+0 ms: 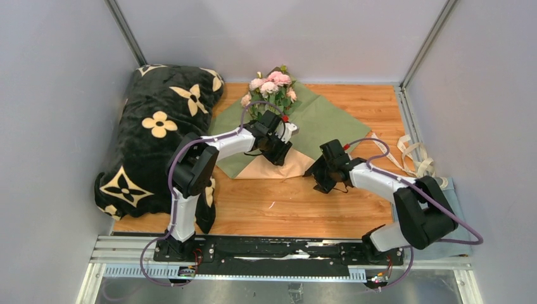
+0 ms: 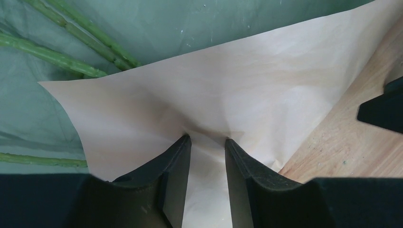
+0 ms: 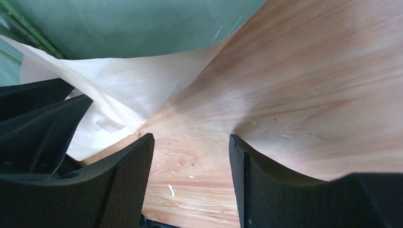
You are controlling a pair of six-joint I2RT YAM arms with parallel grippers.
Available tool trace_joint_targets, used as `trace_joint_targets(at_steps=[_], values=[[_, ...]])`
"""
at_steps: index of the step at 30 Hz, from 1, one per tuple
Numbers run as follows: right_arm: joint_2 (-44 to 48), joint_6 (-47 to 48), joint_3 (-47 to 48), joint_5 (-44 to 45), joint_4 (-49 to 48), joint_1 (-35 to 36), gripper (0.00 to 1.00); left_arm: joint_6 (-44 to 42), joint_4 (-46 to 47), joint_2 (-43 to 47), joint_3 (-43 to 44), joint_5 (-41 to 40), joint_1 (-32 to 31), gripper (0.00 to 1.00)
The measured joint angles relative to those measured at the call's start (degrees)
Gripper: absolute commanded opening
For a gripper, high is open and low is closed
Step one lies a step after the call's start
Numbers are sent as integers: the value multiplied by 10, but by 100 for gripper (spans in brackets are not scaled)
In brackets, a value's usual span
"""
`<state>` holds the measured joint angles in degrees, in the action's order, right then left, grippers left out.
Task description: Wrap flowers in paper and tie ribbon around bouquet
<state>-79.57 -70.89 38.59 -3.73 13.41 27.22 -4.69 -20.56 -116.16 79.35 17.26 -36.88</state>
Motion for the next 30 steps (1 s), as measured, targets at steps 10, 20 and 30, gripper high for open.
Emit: trace_joint_targets(at_steps=[10, 20, 30], values=[[-86, -28, 46, -7, -66, 12, 55, 2, 5, 0, -3, 2, 0, 43], [-116, 11, 57, 47, -91, 12, 0, -4, 15, 0, -4, 3, 0, 43], [-95, 219, 93, 180, -22, 52, 0, -11, 45, -21, 14, 21, -1, 44]])
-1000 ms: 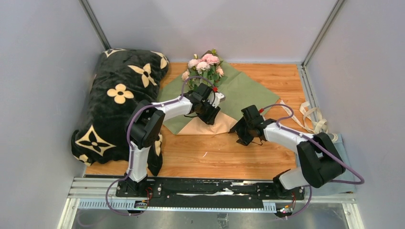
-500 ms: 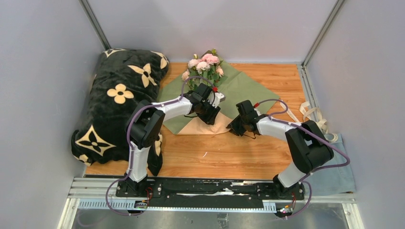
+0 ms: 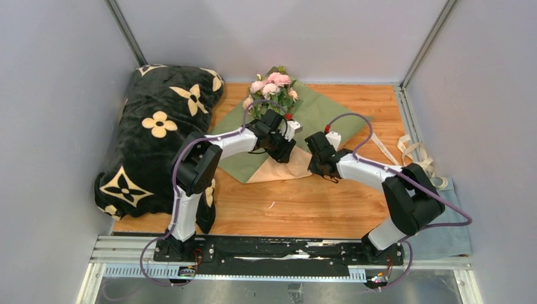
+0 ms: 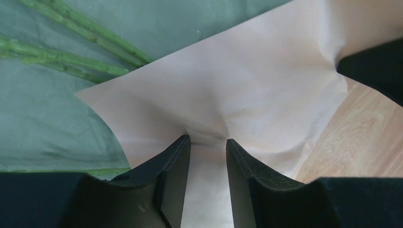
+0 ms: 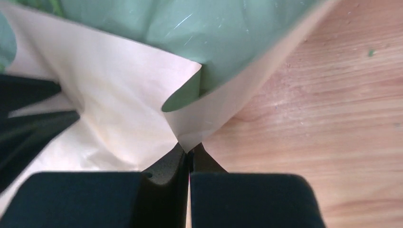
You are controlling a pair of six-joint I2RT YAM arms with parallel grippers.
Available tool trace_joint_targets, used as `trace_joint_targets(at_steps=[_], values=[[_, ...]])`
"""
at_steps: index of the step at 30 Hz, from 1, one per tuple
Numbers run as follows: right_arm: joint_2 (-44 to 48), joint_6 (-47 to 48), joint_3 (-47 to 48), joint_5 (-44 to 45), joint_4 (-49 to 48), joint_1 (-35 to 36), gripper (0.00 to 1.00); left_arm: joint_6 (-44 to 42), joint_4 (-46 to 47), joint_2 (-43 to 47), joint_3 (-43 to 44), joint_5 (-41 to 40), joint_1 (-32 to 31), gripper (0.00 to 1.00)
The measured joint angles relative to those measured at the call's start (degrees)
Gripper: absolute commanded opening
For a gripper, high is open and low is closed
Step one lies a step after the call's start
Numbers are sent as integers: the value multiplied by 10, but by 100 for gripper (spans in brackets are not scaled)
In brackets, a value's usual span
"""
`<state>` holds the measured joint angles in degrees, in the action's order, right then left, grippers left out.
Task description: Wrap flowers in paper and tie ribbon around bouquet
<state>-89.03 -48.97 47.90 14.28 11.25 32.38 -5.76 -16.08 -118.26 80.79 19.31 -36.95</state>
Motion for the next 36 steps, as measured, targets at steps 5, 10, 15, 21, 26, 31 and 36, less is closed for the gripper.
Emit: trace_joint_targets(at_steps=[5, 10, 15, 21, 26, 31, 36], values=[[50, 130, 2, 81, 31, 70, 0, 0, 14, -13, 10, 35, 0, 44], [50, 294, 4, 139, 24, 142, 0, 0, 15, -20, 18, 60, 1, 47], [1, 458, 25, 164, 11, 201, 0, 9, 10, -20, 18, 99, 19, 55], [-45, 589, 34, 177, -17, 237, 0, 29, -17, 3, 18, 143, 99, 70], [-103, 659, 63, 188, -26, 270, 0, 61, -32, 64, 19, 181, 183, 98], [-128, 699, 81, 195, -27, 285, 0, 147, 40, 146, -12, 229, 210, 100], [-140, 724, 93, 207, -27, 296, 0, 226, 116, 154, -30, 274, 186, 100]])
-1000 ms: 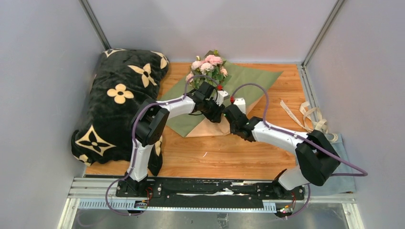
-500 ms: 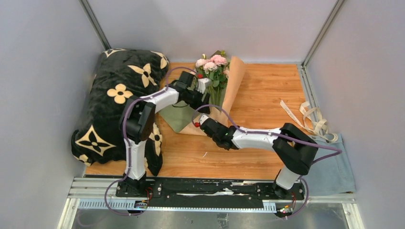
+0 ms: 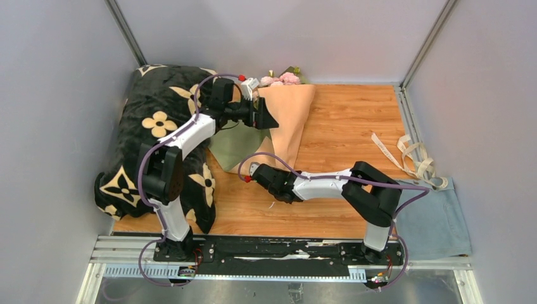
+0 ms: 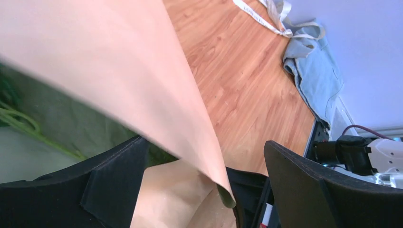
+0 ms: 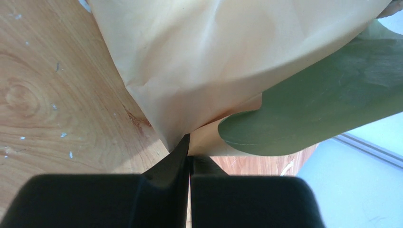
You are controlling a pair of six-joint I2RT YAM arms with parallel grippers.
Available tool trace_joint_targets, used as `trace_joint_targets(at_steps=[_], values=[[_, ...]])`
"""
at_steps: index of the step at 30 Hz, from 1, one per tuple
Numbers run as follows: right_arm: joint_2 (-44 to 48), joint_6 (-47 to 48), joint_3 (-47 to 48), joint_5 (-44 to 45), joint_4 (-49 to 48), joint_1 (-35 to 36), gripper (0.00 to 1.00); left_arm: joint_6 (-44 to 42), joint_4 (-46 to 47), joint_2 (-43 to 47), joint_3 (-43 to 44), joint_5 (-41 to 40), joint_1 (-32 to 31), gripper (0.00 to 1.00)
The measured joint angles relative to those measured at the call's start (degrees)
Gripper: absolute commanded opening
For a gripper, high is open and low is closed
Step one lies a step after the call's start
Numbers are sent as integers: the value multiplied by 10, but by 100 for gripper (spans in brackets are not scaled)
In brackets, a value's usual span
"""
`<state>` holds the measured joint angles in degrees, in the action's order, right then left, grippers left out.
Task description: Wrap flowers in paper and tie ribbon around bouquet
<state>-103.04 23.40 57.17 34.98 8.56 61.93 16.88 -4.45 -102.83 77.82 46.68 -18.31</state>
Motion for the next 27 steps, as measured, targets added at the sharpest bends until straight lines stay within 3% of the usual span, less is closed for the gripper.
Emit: trace_joint_targets(at_steps=[15, 16, 18, 22, 23, 27], values=[[-4, 28, 3, 13, 0, 8, 0, -18, -60, -90, 29, -50, -24, 100], [-4, 29, 3, 13, 0, 8, 0, -18, -60, -90, 29, -50, -24, 97], [-4, 31, 3, 13, 0, 9, 0, -18, -60, -92, 29, -50, -24, 77], [-4, 35, 3, 13, 0, 9, 0, -10, -59, -100, 34, -45, -24, 9], [-4, 36, 3, 13, 0, 9, 0, -9, -59, -101, 36, -42, -24, 0], [-4, 43, 3, 14, 0, 8, 0, -5, -57, -101, 37, -28, -22, 0]])
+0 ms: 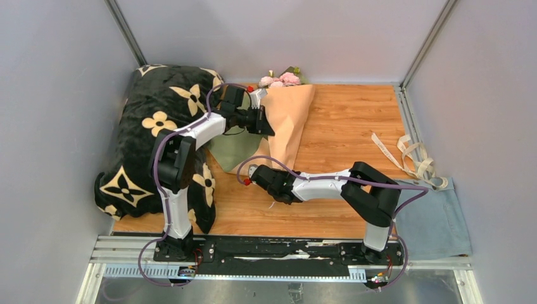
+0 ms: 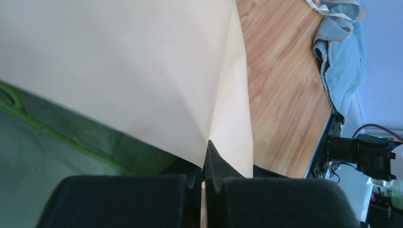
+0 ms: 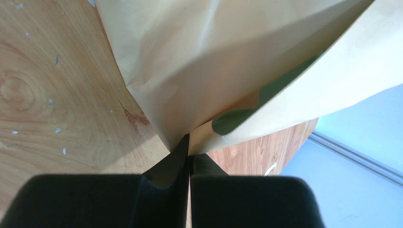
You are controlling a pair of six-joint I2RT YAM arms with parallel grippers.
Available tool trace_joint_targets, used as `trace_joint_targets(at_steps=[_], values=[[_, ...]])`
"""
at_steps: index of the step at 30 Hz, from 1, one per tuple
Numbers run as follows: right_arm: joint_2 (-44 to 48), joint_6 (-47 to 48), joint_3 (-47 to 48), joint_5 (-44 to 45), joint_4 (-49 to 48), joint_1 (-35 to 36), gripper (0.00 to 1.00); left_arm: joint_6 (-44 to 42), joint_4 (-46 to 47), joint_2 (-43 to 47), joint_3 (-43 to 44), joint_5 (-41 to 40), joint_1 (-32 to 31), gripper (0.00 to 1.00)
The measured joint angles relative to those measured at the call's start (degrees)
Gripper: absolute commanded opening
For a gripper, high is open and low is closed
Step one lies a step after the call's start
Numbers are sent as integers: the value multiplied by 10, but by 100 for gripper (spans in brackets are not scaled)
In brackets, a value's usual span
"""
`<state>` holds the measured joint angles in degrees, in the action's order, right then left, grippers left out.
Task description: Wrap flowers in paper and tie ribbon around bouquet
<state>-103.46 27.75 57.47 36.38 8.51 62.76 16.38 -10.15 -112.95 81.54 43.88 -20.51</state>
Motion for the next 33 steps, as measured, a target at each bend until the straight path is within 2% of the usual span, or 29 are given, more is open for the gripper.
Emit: trace_joint_targets(at_steps=[3, 6, 8, 13, 15, 19, 22, 24, 27, 33], values=[[0, 7, 0, 0, 0, 0, 9, -10, -8, 0, 0, -1, 6, 0], [0, 12, 0, -1, 0, 0, 35, -36, -36, 0, 0, -23, 19, 0], [2, 18, 0, -5, 0, 0, 46, -56, -60, -2, 0, -46, 30, 0], [52, 29, -19, -53, 7, 0, 58, -91, -72, -26, -7, -100, 44, 0], [90, 33, -26, -80, 18, 0, 59, -98, -72, -40, -10, -115, 45, 0], [208, 28, -30, -201, 60, -16, 60, -107, -72, -61, -17, -135, 45, 0], [286, -7, -28, -348, 66, -83, 57, -111, -67, -61, -21, -142, 45, 0], [302, -48, -27, -434, 39, -149, 55, -114, -63, -61, -24, -144, 45, 0], [257, -125, -21, -534, -31, -216, 44, -115, -61, -60, -25, -143, 45, 0], [49, -245, 58, -669, -101, -243, 22, -115, -58, -59, -28, -143, 45, 0]])
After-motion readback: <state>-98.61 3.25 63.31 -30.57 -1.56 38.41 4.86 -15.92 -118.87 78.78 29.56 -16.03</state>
